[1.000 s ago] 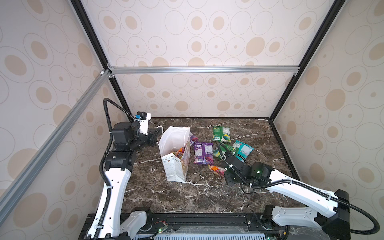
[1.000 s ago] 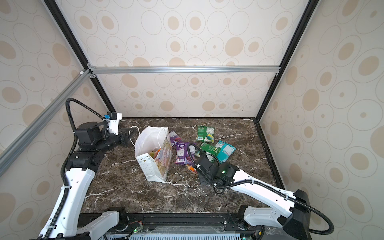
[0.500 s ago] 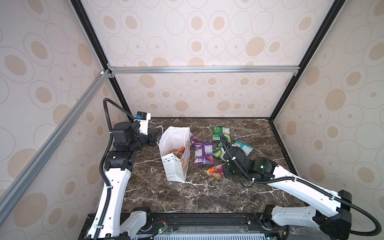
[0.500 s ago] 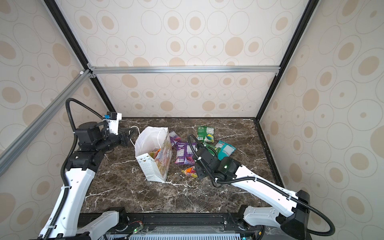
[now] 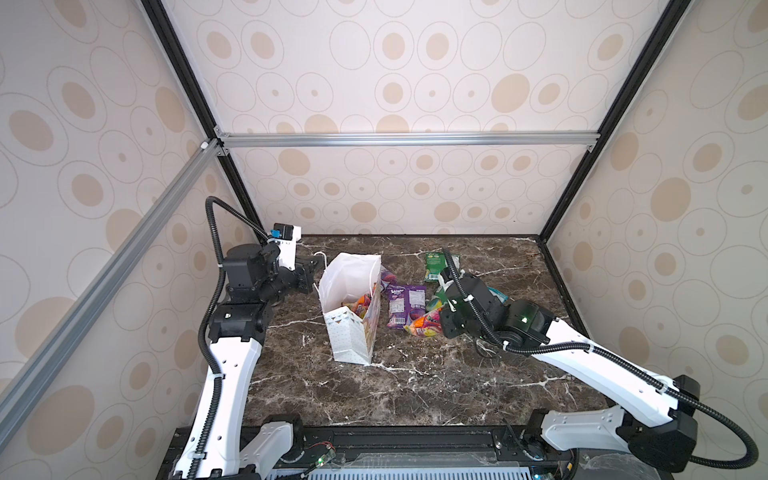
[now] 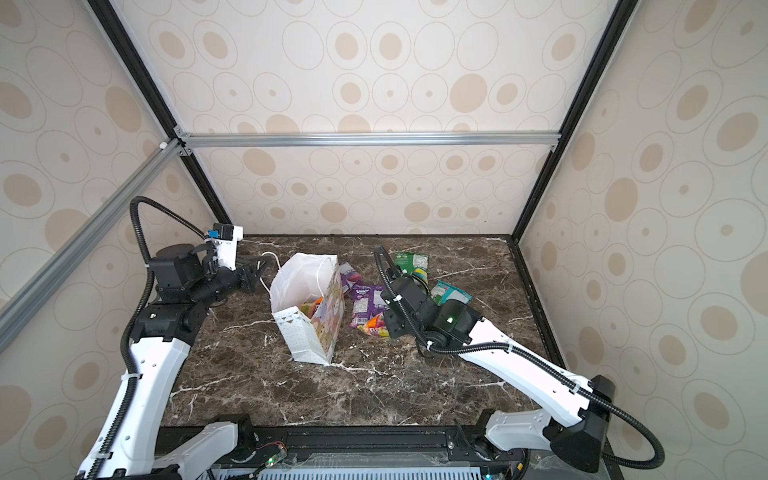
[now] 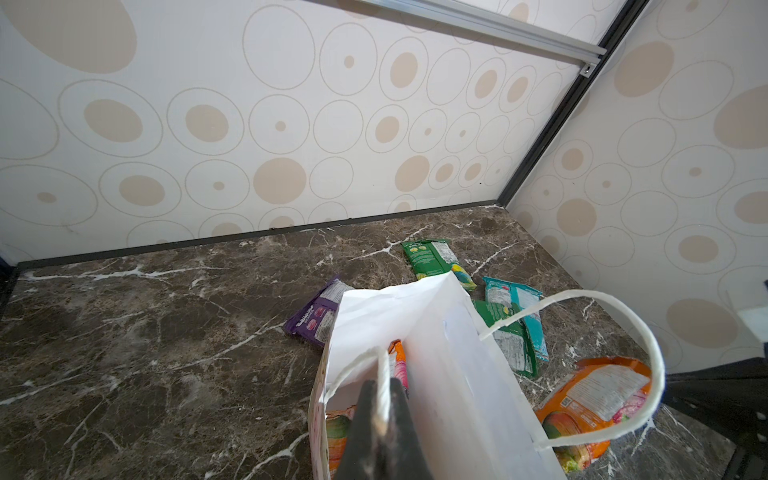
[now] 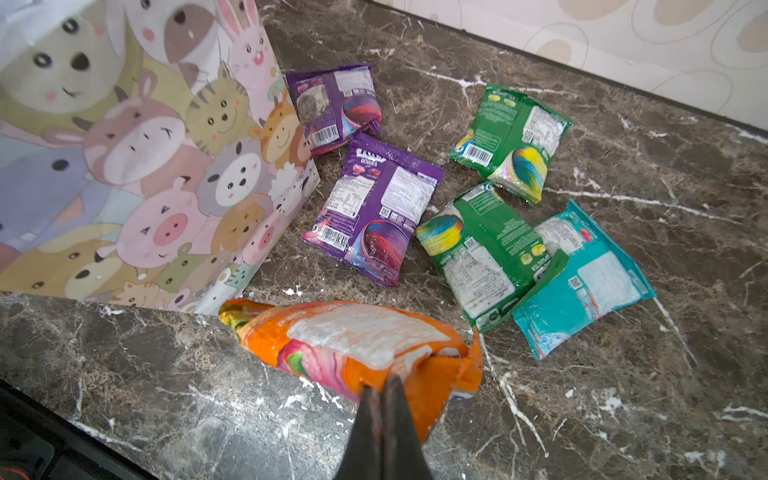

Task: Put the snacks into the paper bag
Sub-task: 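Lift the orange packet with the right gripper and swing it up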

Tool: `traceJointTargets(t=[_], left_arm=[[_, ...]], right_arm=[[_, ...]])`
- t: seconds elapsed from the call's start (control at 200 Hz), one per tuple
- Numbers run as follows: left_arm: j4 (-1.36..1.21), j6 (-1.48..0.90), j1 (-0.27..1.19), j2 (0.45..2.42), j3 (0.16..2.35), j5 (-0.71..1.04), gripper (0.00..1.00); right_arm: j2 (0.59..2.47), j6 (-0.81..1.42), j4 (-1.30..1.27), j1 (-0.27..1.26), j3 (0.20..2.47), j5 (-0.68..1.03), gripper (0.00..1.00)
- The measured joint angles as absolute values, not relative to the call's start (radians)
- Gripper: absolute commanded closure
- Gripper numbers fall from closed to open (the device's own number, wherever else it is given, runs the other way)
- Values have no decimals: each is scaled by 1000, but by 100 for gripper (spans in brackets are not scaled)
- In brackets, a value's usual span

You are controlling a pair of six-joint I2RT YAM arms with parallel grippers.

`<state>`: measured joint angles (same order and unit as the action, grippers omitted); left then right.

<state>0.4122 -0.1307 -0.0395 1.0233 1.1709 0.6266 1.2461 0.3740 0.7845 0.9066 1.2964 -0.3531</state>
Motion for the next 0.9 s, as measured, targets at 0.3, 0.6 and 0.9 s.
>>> traceJointTargets(t=[0.3, 0.6, 0.9], left_arm=[[413, -131, -39, 1020, 1171, 626, 100], [413, -131, -39, 1016, 1171, 626, 100], [413, -131, -39, 1015, 1171, 626, 100]], right_arm=[[1269, 306, 781, 901, 1427, -382, 100], [1320, 228, 793, 901, 1604, -397, 100], [1365, 171, 797, 901, 1714, -396, 100]])
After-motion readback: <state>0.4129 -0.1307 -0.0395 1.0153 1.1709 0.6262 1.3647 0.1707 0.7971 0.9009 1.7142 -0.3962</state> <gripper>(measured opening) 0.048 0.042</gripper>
